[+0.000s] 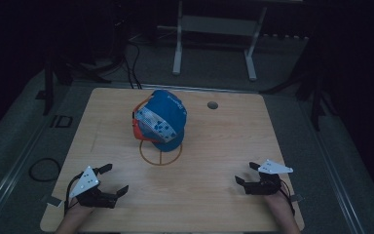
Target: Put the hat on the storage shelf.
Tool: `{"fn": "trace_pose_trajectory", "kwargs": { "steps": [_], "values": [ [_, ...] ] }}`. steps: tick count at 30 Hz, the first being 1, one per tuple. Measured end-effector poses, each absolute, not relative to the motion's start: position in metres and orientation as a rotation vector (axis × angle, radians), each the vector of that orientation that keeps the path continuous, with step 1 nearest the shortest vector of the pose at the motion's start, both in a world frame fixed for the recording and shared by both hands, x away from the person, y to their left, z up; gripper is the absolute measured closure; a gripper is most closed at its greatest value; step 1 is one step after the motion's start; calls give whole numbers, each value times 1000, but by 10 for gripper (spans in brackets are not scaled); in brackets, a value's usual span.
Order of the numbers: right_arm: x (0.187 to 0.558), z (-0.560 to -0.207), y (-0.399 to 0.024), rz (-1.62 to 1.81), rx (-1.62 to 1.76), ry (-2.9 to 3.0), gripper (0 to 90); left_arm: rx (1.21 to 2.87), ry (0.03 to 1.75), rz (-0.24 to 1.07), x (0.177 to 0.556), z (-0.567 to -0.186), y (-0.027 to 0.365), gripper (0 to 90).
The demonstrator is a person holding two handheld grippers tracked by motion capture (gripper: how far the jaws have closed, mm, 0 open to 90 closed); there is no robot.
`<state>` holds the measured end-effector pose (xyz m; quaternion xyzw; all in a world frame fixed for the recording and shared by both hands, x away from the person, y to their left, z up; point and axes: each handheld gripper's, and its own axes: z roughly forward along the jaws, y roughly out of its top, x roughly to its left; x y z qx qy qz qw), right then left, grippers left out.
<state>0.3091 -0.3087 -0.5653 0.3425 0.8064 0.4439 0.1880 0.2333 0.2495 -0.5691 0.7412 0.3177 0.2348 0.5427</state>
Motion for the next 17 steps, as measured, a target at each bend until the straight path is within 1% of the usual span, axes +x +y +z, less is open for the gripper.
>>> {"fn": "trace_pose_trajectory", "kwargs": {
  "steps": [5, 17],
  "values": [
    [311, -565, -317, 1280, 999, 2232, 141, 1758, 775, 572, 234, -570, 252, 22],
    [313, -567, -318, 1267, 1024, 2219, 141, 1750, 789, 571, 235, -571, 254, 22]
  ]
}}
